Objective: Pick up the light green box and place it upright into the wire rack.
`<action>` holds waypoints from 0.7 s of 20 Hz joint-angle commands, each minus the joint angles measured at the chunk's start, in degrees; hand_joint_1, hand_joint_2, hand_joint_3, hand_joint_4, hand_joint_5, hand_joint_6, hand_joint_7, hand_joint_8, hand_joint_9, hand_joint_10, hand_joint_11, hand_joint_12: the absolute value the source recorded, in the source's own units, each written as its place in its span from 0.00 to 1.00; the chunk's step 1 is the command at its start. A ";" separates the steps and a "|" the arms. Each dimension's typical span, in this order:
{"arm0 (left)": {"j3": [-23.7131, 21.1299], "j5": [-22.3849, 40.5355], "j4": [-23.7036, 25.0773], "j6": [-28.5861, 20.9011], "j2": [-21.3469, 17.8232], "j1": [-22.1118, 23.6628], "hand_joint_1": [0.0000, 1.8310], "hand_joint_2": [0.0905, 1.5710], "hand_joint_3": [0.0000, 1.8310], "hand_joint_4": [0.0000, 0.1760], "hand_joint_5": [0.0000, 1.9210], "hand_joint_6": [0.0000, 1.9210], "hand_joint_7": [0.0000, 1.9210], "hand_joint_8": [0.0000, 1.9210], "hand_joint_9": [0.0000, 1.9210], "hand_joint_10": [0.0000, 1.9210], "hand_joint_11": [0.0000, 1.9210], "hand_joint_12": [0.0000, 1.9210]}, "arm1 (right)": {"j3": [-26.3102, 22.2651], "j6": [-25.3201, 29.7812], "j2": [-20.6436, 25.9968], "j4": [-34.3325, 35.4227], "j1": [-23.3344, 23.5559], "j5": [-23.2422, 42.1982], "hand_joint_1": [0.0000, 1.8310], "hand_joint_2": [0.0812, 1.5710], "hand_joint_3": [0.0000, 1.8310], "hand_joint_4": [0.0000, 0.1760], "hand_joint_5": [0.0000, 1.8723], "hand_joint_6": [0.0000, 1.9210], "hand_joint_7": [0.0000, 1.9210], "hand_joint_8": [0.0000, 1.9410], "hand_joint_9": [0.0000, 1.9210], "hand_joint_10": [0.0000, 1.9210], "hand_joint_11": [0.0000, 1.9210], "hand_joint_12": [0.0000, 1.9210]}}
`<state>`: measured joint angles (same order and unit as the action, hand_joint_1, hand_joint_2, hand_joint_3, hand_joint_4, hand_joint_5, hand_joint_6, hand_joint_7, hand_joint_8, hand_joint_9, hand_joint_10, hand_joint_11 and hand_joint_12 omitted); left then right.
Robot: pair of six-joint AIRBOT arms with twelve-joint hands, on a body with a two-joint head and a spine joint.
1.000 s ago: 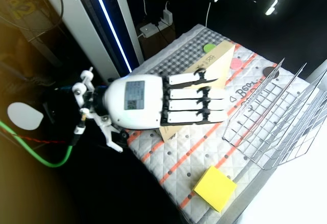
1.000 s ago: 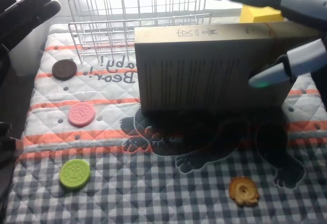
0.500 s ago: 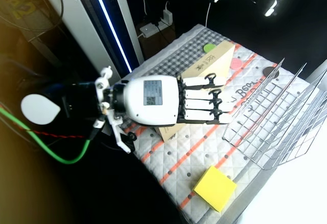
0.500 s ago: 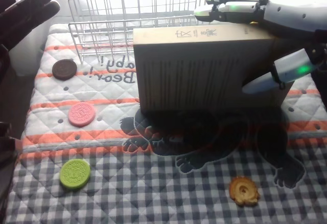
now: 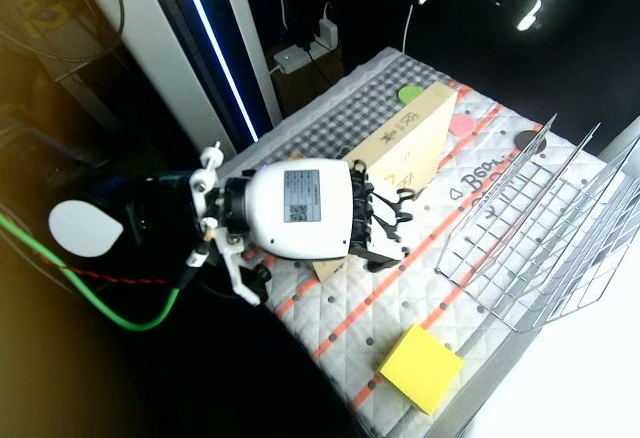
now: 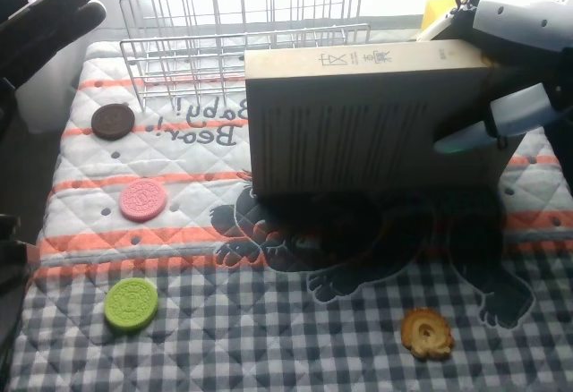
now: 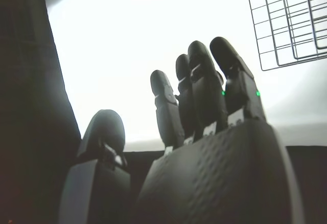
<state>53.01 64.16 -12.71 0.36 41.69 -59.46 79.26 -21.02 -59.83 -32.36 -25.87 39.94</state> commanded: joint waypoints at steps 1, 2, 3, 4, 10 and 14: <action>0.03 7.45 -0.52 -0.36 0.28 0.58 0.23 0.74 0.00 0.66 0.29 0.00 0.24 0.00 0.24 0.00 0.00 0.45 | 0.01 -1.59 0.37 1.37 0.07 3.11 0.64 0.68 0.00 0.00 0.56 0.44 0.74 0.06 0.73 0.29 0.60 0.66; 0.03 7.44 -0.52 -0.36 0.28 0.58 0.25 0.74 0.00 0.62 0.30 0.00 0.24 0.00 0.24 0.00 0.00 0.45 | -0.17 -1.59 0.53 1.39 0.07 3.40 0.70 0.65 0.00 0.00 0.58 0.34 0.68 0.29 0.73 0.25 0.61 0.62; 0.03 7.43 -0.52 -0.36 0.31 0.58 0.25 0.74 0.00 0.67 0.29 0.00 0.23 0.00 0.25 0.00 0.00 0.46 | -0.43 -1.59 0.77 1.40 0.07 3.90 0.70 0.66 0.00 0.00 0.55 0.37 0.64 0.38 0.73 0.23 0.62 0.60; 0.04 7.42 -0.52 -0.36 0.34 0.58 0.24 0.74 0.00 0.69 0.29 0.00 0.23 0.00 0.24 0.00 0.00 0.46 | -0.67 -1.59 0.77 1.55 0.07 4.56 0.70 0.66 0.00 0.00 0.53 0.40 0.62 0.42 0.73 0.21 0.62 0.58; 0.09 7.49 -0.66 -0.36 0.37 0.49 0.23 0.74 0.00 0.65 0.29 0.00 0.23 0.00 0.24 0.00 0.00 0.46 | -2.22 -1.59 2.57 3.45 0.95 10.75 0.64 0.70 0.00 0.00 0.51 0.49 0.63 0.28 0.77 0.14 0.61 0.55; -0.11 8.49 -1.33 -0.36 0.32 0.02 0.25 0.74 0.00 0.56 0.30 0.00 0.23 0.00 0.23 0.00 0.00 0.43 | -2.10 -1.59 2.84 3.56 3.30 11.46 0.63 0.69 0.00 0.00 0.53 0.48 0.75 0.02 0.81 0.09 0.65 0.47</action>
<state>52.84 65.01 -13.39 0.38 42.04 -59.70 77.17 -22.72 -57.28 -31.22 -22.98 45.30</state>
